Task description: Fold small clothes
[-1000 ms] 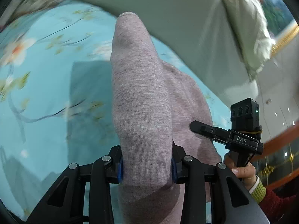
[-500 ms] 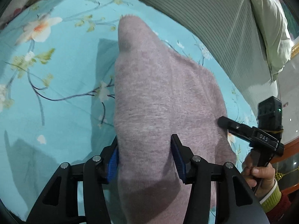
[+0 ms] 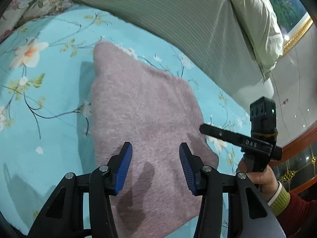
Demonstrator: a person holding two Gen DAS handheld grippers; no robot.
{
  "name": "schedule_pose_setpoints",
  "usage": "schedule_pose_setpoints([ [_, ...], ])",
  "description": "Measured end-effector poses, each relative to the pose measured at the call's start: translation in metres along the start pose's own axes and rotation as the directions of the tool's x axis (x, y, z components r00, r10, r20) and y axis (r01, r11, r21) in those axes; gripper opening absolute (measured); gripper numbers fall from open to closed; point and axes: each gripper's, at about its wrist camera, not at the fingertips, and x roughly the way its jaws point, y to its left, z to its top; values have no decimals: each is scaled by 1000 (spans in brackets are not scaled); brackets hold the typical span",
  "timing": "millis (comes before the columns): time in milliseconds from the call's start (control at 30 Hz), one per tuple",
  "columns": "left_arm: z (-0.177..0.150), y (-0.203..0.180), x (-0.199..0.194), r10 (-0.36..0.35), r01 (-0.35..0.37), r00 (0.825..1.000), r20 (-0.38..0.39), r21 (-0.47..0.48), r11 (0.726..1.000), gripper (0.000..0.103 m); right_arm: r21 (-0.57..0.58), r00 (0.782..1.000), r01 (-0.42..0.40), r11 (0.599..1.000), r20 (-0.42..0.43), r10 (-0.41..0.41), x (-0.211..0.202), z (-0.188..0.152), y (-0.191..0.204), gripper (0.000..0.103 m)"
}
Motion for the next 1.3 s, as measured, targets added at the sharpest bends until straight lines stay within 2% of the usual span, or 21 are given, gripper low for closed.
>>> schedule_pose_setpoints([
  [133,-2,6,7,2,-2,1000,-11,-23,1000,49,24,1000,-12,1000,-4,13,2,1,-6,48],
  [167,-3,8,7,5,-5,1000,-13,-25,1000,49,36,1000,-25,999,-8,25,4,1,-8,43],
  [200,-5,9,5,10,-10,1000,-15,-24,1000,49,42,999,-30,999,-13,30,6,1,-9,29],
  [233,-5,9,7,15,-15,1000,-18,-25,1000,48,46,999,-43,998,-28,45,9,1,-9,20],
  [300,-3,10,10,20,-20,1000,-19,-33,999,45,26,998,-50,998,-29,51,10,1,-4,14],
  [433,1,3,3,20,-20,1000,-13,-39,999,45,-10,993,-111,994,46,111,-16,18,12,12],
  [500,6,-7,-6,-2,2,1000,15,-15,1000,45,-43,990,-100,994,91,103,-30,32,18,11],
  [533,8,-11,-8,-9,9,1000,23,-1,1000,45,-48,992,-86,995,86,90,-29,34,18,11],
  [600,11,-15,-6,-18,18,1000,18,18,1000,47,-17,998,-58,998,15,59,-11,37,5,12],
  [700,6,-9,16,2,-1,999,-46,10,1000,47,43,999,-2,999,-51,4,12,26,-13,12],
  [867,-3,3,38,12,-12,997,-77,3,1000,43,86,1000,0,996,-16,2,6,16,-21,17],
  [1000,-1,-3,29,20,-19,996,-86,15,1000,43,63,1000,-2,998,-4,2,-15,10,-10,19],
  [1067,-5,-7,13,23,-20,996,-86,39,999,44,31,999,-38,999,6,38,-37,-3,-4,21],
  [1100,-10,-9,6,27,-23,996,-87,47,999,46,18,998,-57,998,4,57,-45,-11,-2,25],
  [1200,-33,-5,-17,41,-35,993,-109,58,998,50,-20,997,-58,998,-45,57,-55,-43,4,51],
  [1300,-66,2,-32,71,-62,986,-153,66,996,53,-38,993,-42,998,-112,38,-54,-77,9,53],
])
